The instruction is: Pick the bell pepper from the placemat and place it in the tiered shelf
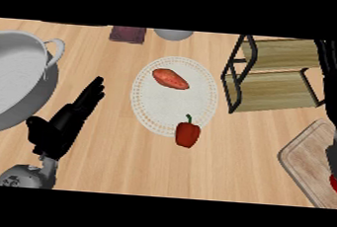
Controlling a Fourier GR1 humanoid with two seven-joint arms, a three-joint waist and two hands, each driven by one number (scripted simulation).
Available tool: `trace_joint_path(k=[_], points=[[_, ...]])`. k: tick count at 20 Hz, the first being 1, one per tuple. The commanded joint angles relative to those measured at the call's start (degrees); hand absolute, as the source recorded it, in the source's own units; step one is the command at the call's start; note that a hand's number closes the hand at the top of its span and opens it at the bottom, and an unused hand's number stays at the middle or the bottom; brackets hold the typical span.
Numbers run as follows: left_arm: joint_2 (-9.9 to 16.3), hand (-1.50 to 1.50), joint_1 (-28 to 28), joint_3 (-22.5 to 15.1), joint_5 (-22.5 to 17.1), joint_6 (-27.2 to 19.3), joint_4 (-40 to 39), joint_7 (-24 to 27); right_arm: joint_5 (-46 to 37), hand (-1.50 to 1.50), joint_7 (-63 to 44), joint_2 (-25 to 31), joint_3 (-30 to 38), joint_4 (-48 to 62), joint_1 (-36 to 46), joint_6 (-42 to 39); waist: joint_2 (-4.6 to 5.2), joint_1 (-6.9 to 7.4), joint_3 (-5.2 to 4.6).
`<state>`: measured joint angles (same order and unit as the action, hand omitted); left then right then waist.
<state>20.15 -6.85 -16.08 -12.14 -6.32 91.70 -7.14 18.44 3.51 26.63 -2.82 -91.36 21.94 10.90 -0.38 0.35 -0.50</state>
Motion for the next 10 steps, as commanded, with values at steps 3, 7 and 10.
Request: trace_joint_path(k=[3, 7, 10], points=[[-0.5, 0.00, -3.9, 2.7, 3.2, -2.9, -2.8, 0.4, -3.6, -1.50, -4.7, -7.9, -1.4, -0.7, -6.2, 12.2, 0.39, -1.04, 0.48], [-0.2, 0.00, -0.8, 3.1, 3.2, -3.5, -3.1, 2.4, 12.5, -1.50, -2.6, -25.4, 6.9, -4.9, -5.5, 19.7, -1.24, -2.57, 3.47], [0.5, 0.00, -1.8, 3.0, 4.9, -4.1, -2.2, 3.4, -12.1, 1.50, -6.3, -6.9, 1.8, 11.8, -19.6, 27.2, 2.64, -3.07, -0.40]])
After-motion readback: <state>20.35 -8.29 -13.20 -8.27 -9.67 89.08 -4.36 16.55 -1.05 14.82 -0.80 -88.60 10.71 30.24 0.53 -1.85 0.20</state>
